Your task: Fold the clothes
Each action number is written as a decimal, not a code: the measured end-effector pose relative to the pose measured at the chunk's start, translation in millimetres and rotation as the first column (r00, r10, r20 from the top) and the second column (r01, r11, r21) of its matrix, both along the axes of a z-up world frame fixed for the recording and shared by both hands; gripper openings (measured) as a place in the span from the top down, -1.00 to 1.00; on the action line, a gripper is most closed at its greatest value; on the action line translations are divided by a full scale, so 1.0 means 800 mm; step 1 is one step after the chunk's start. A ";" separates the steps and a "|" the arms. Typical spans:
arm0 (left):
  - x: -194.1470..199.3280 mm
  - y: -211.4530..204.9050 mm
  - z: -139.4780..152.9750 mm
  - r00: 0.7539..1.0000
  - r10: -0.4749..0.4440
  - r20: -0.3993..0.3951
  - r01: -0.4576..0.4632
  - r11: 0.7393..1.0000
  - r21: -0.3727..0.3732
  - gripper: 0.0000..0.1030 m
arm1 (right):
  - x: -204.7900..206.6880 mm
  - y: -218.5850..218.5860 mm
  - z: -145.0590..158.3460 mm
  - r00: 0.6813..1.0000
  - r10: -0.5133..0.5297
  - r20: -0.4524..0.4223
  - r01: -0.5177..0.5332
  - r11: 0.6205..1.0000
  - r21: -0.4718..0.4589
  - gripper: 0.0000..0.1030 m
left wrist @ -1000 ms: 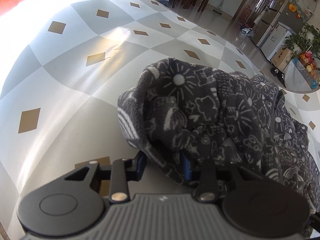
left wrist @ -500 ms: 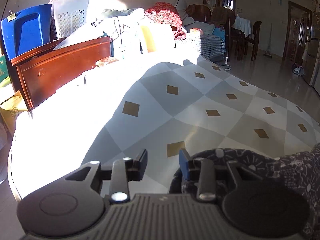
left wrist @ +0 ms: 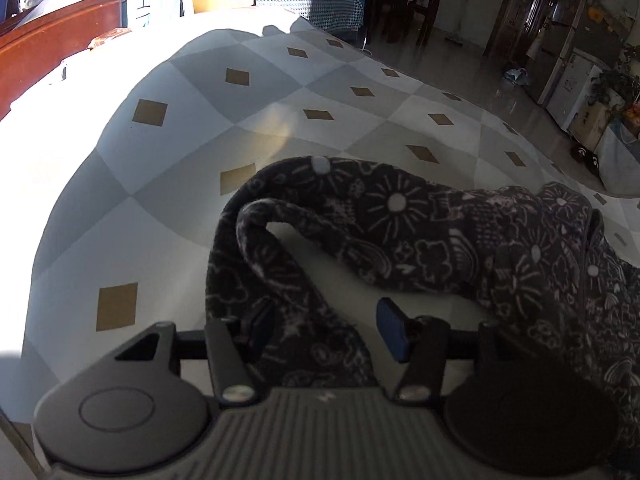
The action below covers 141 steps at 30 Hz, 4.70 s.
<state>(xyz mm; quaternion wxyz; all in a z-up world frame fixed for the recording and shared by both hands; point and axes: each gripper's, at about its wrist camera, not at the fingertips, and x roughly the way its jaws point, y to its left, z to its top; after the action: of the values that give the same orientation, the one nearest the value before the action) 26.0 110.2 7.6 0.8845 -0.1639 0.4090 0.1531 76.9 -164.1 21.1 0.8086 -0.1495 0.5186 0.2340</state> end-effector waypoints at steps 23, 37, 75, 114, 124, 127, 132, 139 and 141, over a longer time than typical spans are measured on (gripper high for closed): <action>-0.024 0.076 -0.017 0.897 0.402 -0.186 -0.367 0.909 0.197 -0.73 | 0.000 0.005 0.002 1.000 -0.001 0.003 0.001 1.000 -0.007 -0.48; 0.018 0.044 0.019 0.968 0.252 -0.010 -0.251 0.965 0.070 -0.94 | -0.003 0.005 0.000 1.000 0.000 0.011 0.000 1.000 -0.006 -0.48; -0.019 0.025 -0.045 0.950 0.178 -0.255 -0.193 0.980 -0.037 -1.00 | -0.008 0.011 -0.009 1.000 -0.005 0.018 0.006 1.000 -0.006 -0.58; 0.123 -0.050 -0.030 0.987 -0.056 -0.148 0.037 0.991 -0.127 -1.00 | -0.003 0.000 -0.007 0.999 -0.030 0.010 0.030 0.999 -0.010 -0.62; 0.152 -0.062 -0.042 0.983 -0.074 -0.168 0.087 0.994 0.073 -1.00 | 0.000 0.001 -0.004 0.999 -0.034 -0.006 0.034 0.999 -0.015 -0.62; 0.165 -0.054 -0.043 0.983 -0.054 -0.177 0.069 0.994 0.082 -1.00 | 0.004 0.000 -0.003 0.999 -0.032 -0.018 0.032 0.999 -0.010 -0.62; 0.185 -0.034 -0.046 0.984 -0.034 -0.176 0.053 0.993 0.102 -1.00 | 0.006 -0.004 -0.005 0.999 -0.027 -0.024 0.027 1.000 0.003 -0.62; 0.208 -0.016 -0.049 0.986 -0.023 -0.163 0.041 0.994 0.105 -1.00 | 0.008 -0.013 -0.007 0.999 -0.016 -0.035 0.017 1.000 0.018 -0.61; 0.213 -0.012 -0.049 0.986 -0.020 -0.164 0.037 0.994 0.104 -1.00 | 0.009 -0.016 -0.004 0.999 -0.015 -0.042 0.016 1.000 0.027 -0.60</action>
<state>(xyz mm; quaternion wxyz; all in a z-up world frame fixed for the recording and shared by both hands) 196.4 100.9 -31.9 0.8578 -0.0975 0.4734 0.1749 84.3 -177.3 17.6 0.8013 -0.1294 0.5334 0.2381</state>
